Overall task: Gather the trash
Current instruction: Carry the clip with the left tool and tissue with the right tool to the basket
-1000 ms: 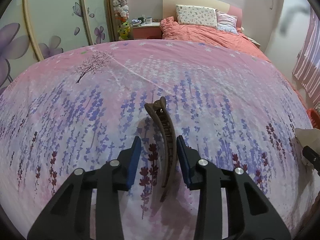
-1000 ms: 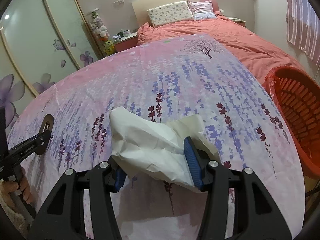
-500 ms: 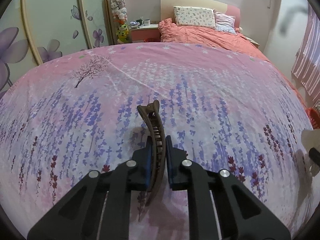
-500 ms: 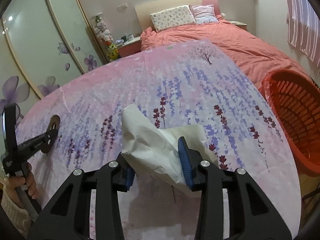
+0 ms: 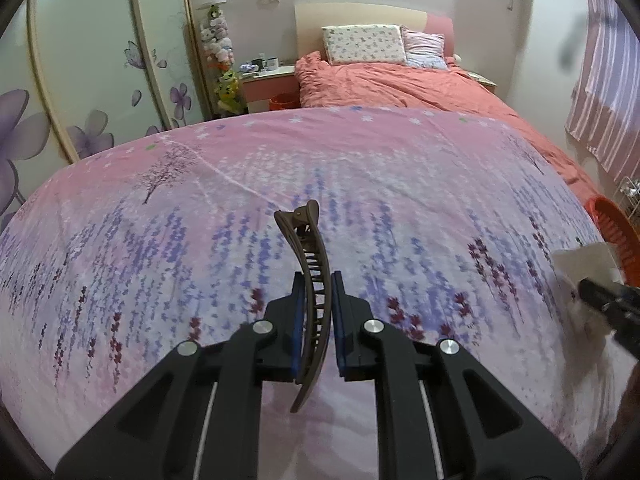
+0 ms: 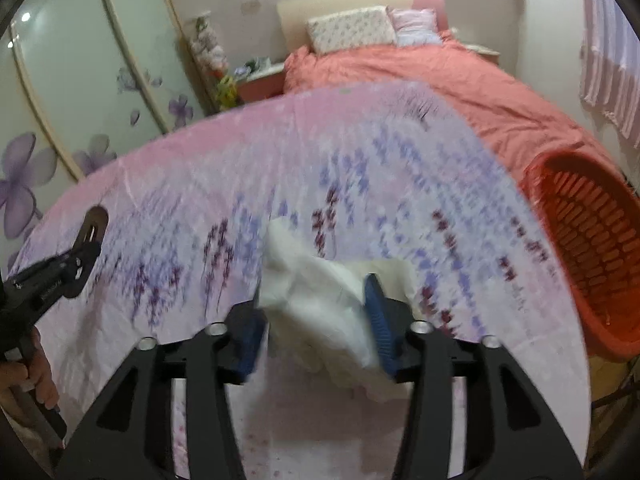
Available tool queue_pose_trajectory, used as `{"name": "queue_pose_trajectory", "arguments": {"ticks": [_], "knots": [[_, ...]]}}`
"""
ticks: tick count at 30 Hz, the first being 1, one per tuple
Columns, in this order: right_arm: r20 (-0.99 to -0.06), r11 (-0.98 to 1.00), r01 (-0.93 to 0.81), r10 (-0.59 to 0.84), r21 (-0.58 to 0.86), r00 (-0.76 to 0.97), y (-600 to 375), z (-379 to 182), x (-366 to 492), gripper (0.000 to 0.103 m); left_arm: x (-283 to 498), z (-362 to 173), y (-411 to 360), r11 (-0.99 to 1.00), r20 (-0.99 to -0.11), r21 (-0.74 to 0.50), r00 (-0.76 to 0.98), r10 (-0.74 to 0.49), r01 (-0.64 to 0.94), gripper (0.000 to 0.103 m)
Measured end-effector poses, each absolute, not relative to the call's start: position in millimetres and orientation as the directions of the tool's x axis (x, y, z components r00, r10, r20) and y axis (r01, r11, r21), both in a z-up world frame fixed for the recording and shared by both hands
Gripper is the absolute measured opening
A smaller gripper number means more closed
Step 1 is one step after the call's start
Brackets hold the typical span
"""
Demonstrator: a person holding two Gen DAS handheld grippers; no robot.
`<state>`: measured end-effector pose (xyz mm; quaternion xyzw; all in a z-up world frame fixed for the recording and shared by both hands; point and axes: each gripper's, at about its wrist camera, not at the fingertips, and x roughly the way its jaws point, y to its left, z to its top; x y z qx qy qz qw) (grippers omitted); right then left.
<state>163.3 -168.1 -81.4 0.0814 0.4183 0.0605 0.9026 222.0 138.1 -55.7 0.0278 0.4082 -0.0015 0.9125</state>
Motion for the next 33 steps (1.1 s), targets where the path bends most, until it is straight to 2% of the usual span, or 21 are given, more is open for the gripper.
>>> {"name": "queue_pose_trajectory", "arguments": {"ticks": [4, 9, 11, 13, 16, 33], "knots": [[-0.739, 0.983, -0.054, 0.17, 0.178, 0.652, -168, -82, 155, 0.066, 217, -59, 133, 0.998, -0.75, 0.046, 0.661, 0.008, 0.041, 0.014], [-0.723, 0.984, -0.055, 0.163, 0.172, 0.671, -173, -75, 143, 0.067, 212, -56, 129, 0.998, -0.748, 0.045, 0.664, 0.0, 0.051, 0.014], [-0.719, 0.983, -0.053, 0.165, 0.176, 0.675, -175, -75, 141, 0.063, 210, -55, 127, 0.998, -0.746, 0.042, 0.666, -0.006, 0.056, 0.014], [-0.724, 0.981, -0.059, 0.177, 0.185, 0.666, -174, -78, 143, 0.043, 206, -55, 124, 0.997, -0.745, 0.041, 0.667, -0.011, 0.062, 0.014], [-0.713, 0.982, -0.07, 0.174, 0.173, 0.679, -173, -79, 142, 0.036, 203, -54, 119, 0.997, -0.746, 0.041, 0.666, -0.018, 0.073, 0.014], [-0.545, 0.972, -0.05, 0.171, 0.23, 0.82, -205, 2, 109, 0.034, 183, -4, 75, 0.988, -0.695, 0.04, 0.715, -0.078, 0.147, 0.014]]}}
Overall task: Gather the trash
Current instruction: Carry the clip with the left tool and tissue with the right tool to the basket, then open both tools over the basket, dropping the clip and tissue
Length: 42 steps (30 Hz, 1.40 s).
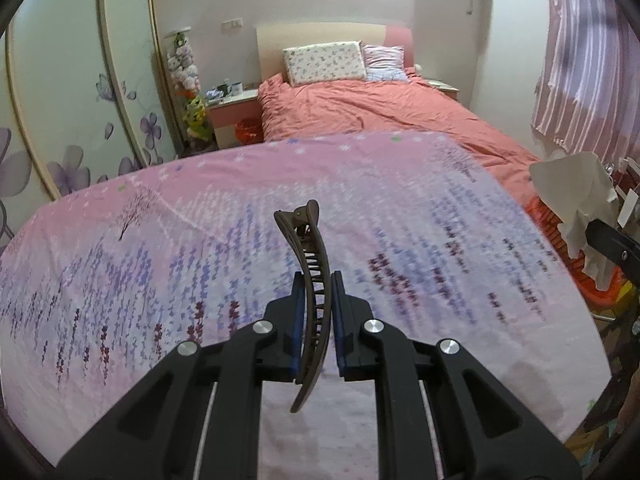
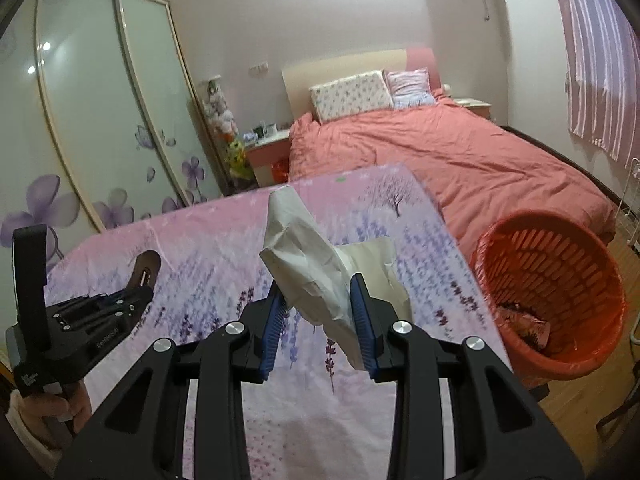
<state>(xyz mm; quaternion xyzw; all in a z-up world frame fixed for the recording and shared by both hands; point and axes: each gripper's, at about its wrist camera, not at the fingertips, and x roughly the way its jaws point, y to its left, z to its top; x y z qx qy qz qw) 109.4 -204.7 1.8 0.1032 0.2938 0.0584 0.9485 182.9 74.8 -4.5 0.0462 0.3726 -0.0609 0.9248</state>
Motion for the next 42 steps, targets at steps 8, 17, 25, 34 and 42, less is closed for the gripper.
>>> {"name": "queue_pose_trajectory", "arguments": {"ticks": [8, 17, 25, 34, 42], "knots": [[-0.511, 0.969, -0.035, 0.161, 0.246, 0.844, -228, 11, 95, 0.034, 170, 23, 33, 0.976, -0.668, 0.033, 0.732, -0.139, 0.215, 0.014], [-0.487, 0.96, 0.024, 0.12, 0.28, 0.865, -273, 14, 79, 0.034, 158, 41, -29, 0.943, -0.65, 0.005, 0.718, -0.25, 0.332, 0.014], [-0.482, 0.946, 0.122, 0.04, 0.299, 0.875, -332, 8, 72, 0.034, 154, 45, -101, 0.893, -0.633, -0.014, 0.687, -0.356, 0.449, 0.014], [-0.505, 0.891, 0.242, -0.017, 0.384, 0.863, -408, -12, 84, 0.034, 164, 24, -201, 0.81, -0.654, -0.034, 0.599, -0.461, 0.586, 0.014], [-0.529, 0.846, 0.293, -0.015, 0.445, 0.848, -447, -31, 107, 0.038, 193, -13, -277, 0.777, -0.709, -0.049, 0.526, -0.47, 0.628, 0.018]]}}
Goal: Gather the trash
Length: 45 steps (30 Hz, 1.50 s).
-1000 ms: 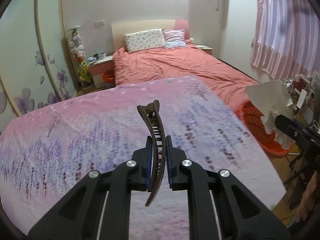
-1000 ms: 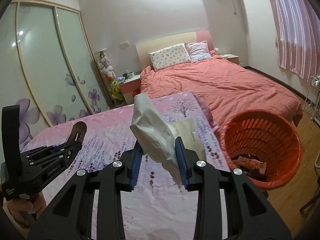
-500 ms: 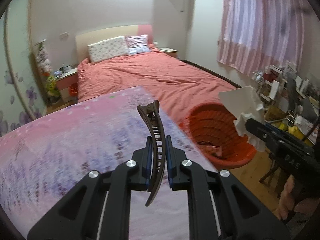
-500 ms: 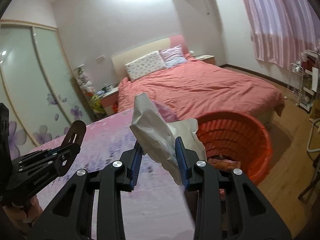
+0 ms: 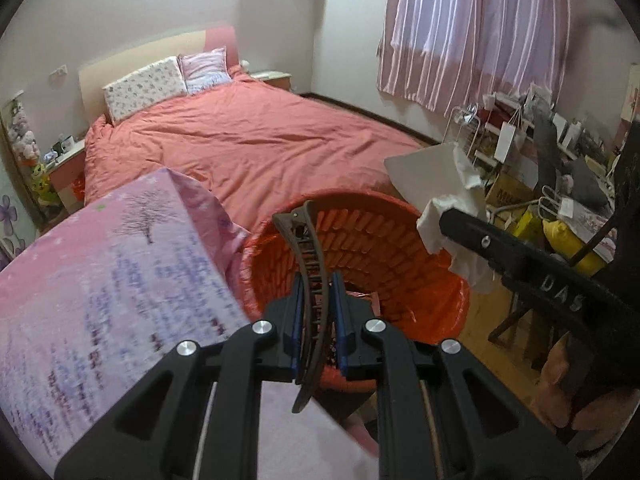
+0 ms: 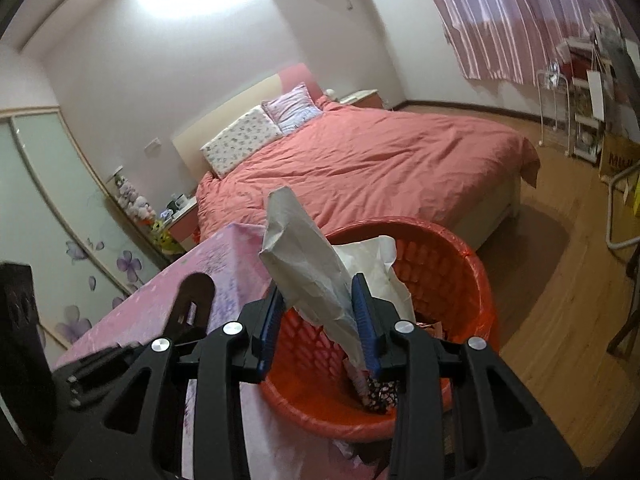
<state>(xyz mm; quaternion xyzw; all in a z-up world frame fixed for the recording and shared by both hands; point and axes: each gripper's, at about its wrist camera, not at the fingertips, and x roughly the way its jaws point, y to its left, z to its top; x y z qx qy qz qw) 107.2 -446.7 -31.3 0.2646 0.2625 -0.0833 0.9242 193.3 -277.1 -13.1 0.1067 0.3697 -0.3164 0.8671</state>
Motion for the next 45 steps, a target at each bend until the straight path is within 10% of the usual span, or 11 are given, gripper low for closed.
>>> {"name": "queue_pose_trajectory", "arguments": {"ticks": [16, 21, 45], "knots": [[-0.509, 0.89, 0.383, -0.218, 0.247, 0.833, -424, -24, 58, 0.096, 192, -16, -209, 0.883, -0.652, 0.064, 0.689, -0.316, 0.466, 0.078], [-0.447, 0.897, 0.419, -0.319, 0.141, 0.835, -398, -2, 30, 0.101, 143, 9, -152, 0.915, -0.558, 0.115, 0.787, -0.262, 0.386, 0.099], [-0.389, 0.867, 0.499, -0.458, 0.005, 0.799, -271, 0, -60, 0.101, -13, 7, 9, 0.997, -0.463, 0.059, 0.886, -0.007, 0.038, 0.099]]}}
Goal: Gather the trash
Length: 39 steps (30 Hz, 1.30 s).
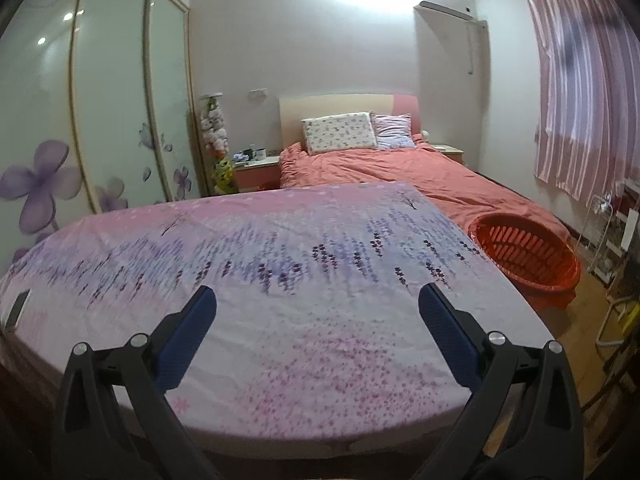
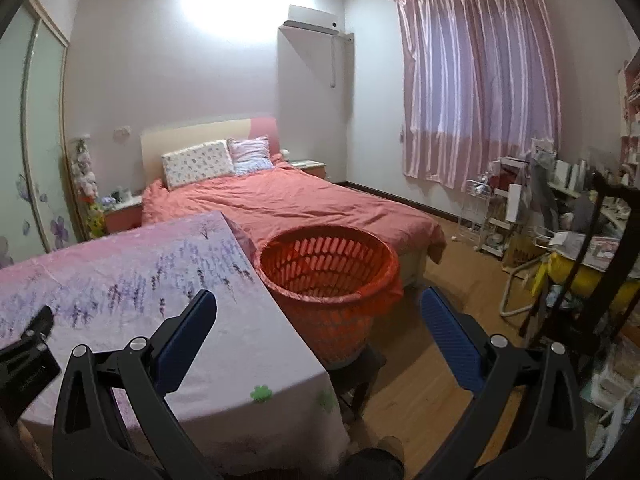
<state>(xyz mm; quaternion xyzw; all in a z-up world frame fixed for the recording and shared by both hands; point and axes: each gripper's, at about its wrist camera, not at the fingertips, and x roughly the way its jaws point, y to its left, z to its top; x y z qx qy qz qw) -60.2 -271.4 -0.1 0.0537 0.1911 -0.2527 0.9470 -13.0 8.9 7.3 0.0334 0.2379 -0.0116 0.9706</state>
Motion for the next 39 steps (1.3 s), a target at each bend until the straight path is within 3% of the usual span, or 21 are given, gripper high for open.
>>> {"name": "queue_pose_trajectory", "arguments": {"ticks": [10, 18, 39], "knots": [[-0.461, 0.867, 0.498, -0.447, -0.014, 0.766, -261, -9, -58, 0.101, -22, 5, 18, 1.0, -0.519, -0.002, 0.855, -0.022, 0.024, 0.099], [-0.506, 0.862, 0.507, -0.439, -0.005, 0.742, -255, -16, -62, 0.101, -25, 8, 18, 1.0, -0.514, -0.002, 0.857, -0.019, 0.021, 0.099], [-0.484, 0.857, 0.516, -0.456, -0.012, 0.747, -254, -10, -65, 0.101, -33, 23, 3, 0.999, -0.491, 0.037, 0.871, -0.009, 0.031, 0.099]]}}
